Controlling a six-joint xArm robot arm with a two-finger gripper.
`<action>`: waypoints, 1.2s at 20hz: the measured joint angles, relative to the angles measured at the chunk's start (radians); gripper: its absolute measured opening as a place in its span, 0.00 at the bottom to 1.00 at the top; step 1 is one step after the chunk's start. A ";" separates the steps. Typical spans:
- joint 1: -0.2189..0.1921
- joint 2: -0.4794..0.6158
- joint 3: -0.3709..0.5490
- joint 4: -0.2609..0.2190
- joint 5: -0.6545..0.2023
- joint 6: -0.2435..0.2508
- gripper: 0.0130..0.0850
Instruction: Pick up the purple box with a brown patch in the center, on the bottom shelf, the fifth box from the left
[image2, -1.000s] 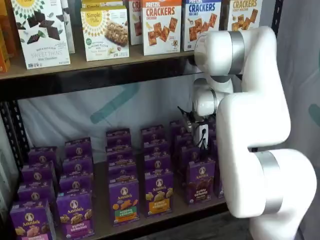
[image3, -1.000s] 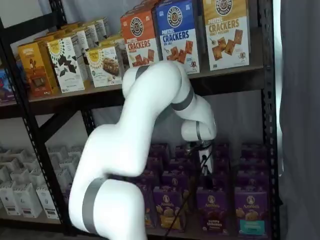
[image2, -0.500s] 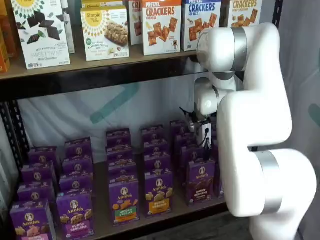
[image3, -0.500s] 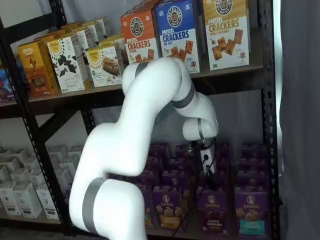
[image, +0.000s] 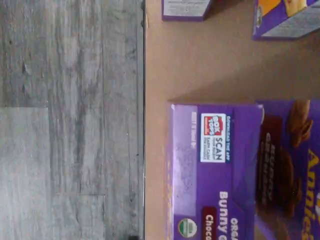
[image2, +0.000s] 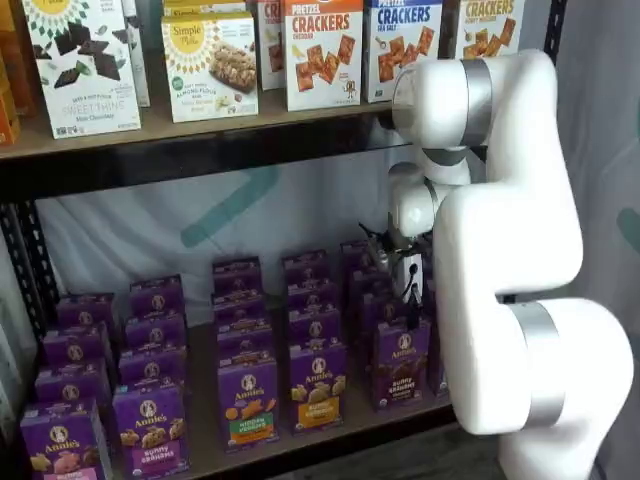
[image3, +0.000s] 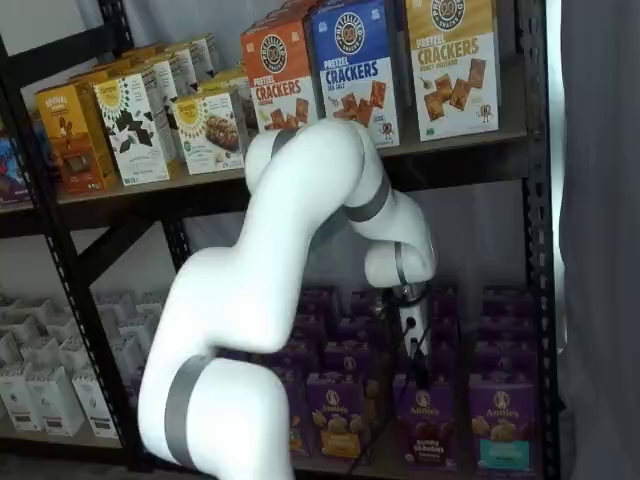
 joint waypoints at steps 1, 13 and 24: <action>0.001 0.004 -0.003 0.000 0.002 0.002 1.00; -0.002 0.066 -0.038 0.025 -0.010 -0.020 1.00; -0.005 0.131 -0.090 0.058 -0.012 -0.051 1.00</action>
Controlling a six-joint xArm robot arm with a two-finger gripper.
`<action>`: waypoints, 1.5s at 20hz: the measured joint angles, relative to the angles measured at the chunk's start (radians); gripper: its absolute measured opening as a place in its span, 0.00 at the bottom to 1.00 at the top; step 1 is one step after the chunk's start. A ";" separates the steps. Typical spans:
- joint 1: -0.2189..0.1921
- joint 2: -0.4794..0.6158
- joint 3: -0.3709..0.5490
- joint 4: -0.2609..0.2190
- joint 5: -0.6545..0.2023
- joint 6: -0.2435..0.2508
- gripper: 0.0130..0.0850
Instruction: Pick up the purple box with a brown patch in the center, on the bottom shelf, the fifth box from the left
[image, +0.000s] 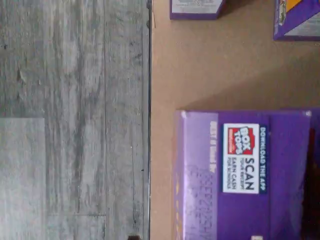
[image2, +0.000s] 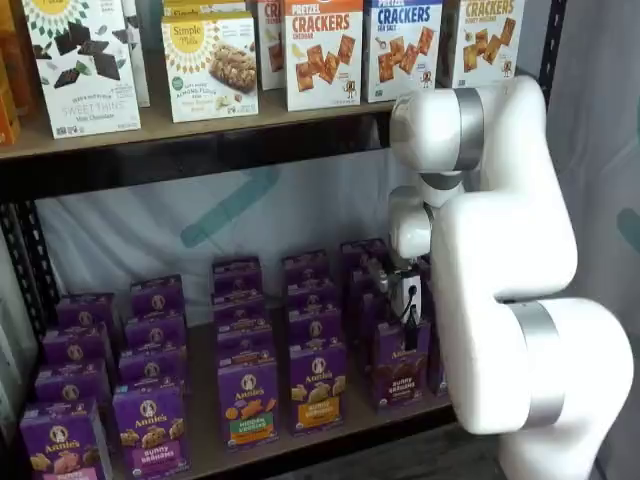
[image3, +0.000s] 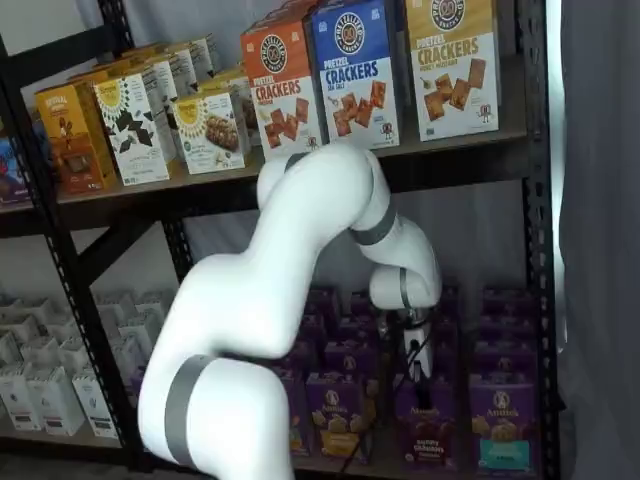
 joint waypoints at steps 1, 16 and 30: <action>0.000 0.004 -0.003 0.000 -0.001 0.000 1.00; -0.011 0.019 -0.015 0.006 -0.019 -0.017 0.56; -0.007 0.026 -0.025 -0.027 -0.004 0.017 0.33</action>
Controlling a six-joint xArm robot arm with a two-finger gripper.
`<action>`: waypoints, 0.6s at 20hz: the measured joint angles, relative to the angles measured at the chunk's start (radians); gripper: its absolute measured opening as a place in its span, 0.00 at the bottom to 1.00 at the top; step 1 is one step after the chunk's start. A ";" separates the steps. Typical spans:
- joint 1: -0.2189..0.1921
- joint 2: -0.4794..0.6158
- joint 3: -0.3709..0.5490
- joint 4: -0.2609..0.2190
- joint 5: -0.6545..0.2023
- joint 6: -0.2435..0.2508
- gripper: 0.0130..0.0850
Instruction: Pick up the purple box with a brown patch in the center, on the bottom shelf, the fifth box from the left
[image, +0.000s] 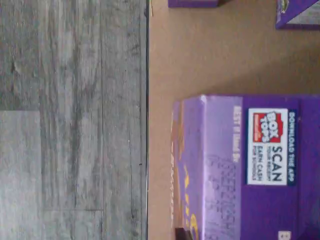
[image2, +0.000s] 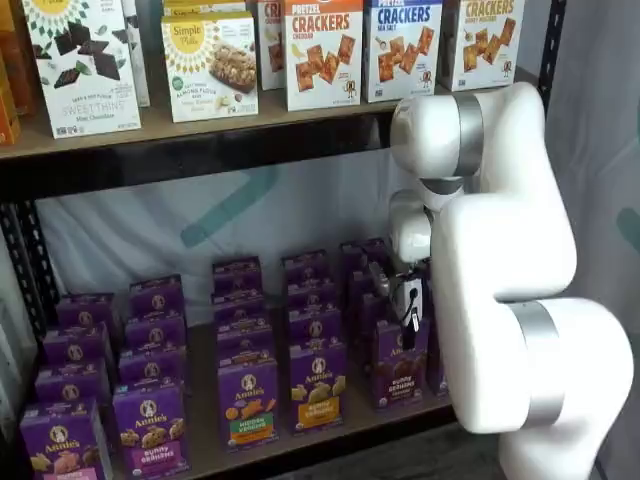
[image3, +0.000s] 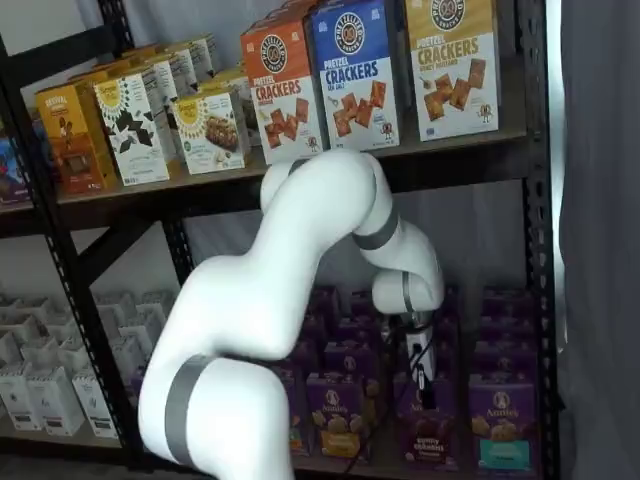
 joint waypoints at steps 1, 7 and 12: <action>0.000 -0.001 0.003 0.004 -0.002 -0.003 0.28; -0.001 -0.013 0.017 0.022 -0.006 -0.020 0.22; -0.003 -0.024 0.031 0.003 0.003 -0.004 0.22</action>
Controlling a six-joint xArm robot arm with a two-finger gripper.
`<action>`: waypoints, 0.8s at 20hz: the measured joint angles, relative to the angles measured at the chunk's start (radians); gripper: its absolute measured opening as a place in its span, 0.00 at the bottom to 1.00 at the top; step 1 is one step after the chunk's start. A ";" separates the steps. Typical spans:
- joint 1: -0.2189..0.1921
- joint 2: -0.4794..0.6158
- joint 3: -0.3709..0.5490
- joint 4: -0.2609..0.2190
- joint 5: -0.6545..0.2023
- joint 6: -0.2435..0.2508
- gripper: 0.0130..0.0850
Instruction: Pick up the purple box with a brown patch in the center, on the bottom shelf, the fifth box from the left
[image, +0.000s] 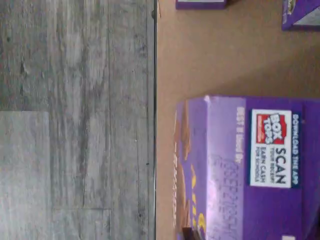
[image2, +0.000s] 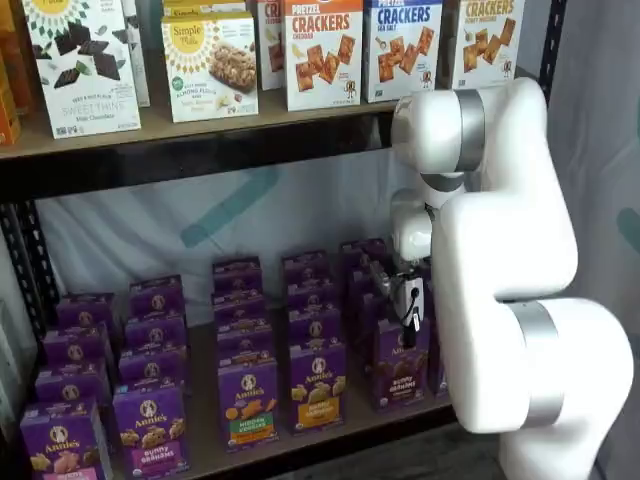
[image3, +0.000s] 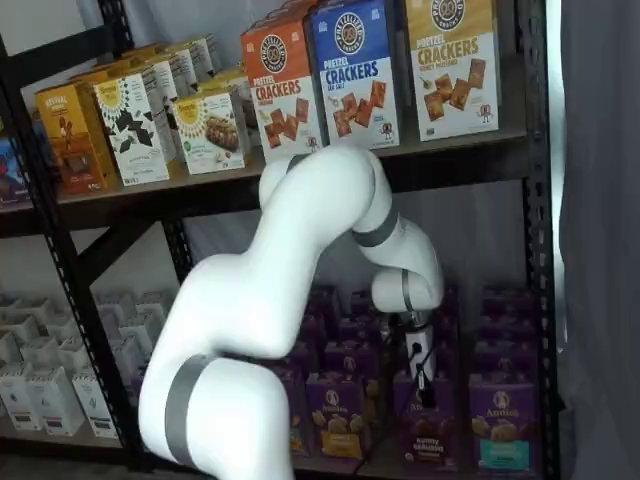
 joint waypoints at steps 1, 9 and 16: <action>0.000 -0.003 0.005 -0.003 -0.003 0.002 0.22; 0.000 -0.080 0.100 0.088 0.000 -0.076 0.22; -0.003 -0.194 0.252 0.150 -0.034 -0.134 0.22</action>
